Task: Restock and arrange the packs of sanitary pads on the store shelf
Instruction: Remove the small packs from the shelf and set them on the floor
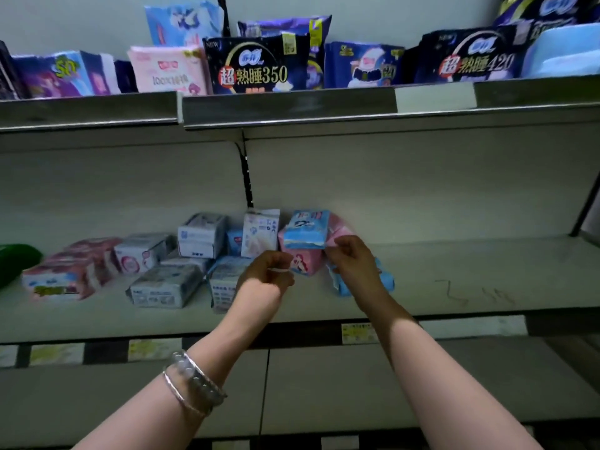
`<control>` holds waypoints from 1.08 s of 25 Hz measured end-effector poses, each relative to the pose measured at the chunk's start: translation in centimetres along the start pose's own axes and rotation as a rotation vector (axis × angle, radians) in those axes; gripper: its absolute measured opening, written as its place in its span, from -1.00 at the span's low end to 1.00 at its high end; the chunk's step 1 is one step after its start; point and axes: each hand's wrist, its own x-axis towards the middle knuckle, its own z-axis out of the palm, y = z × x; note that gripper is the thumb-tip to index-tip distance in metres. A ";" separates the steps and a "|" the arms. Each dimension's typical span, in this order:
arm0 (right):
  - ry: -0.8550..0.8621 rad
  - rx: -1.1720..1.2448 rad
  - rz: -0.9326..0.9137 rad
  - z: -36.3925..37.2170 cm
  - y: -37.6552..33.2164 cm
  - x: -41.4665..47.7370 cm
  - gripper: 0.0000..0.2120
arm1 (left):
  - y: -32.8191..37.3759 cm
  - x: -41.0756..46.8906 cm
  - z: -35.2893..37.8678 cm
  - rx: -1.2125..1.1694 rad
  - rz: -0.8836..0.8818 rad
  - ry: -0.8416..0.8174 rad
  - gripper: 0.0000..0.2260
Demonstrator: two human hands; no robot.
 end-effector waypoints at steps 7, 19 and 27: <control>0.057 -0.045 0.194 2.1 0.8 5.2 -0.65 | -0.7 3.1 -0.3 -0.039 0.038 -0.026 -0.73; 0.082 0.091 0.339 4.1 2.4 8.4 -0.83 | -2.3 8.3 -0.5 -0.085 0.080 -0.083 -0.78; 0.018 0.380 0.467 3.4 2.8 7.1 -0.68 | -4.1 9.0 1.0 0.006 0.074 -0.135 -0.79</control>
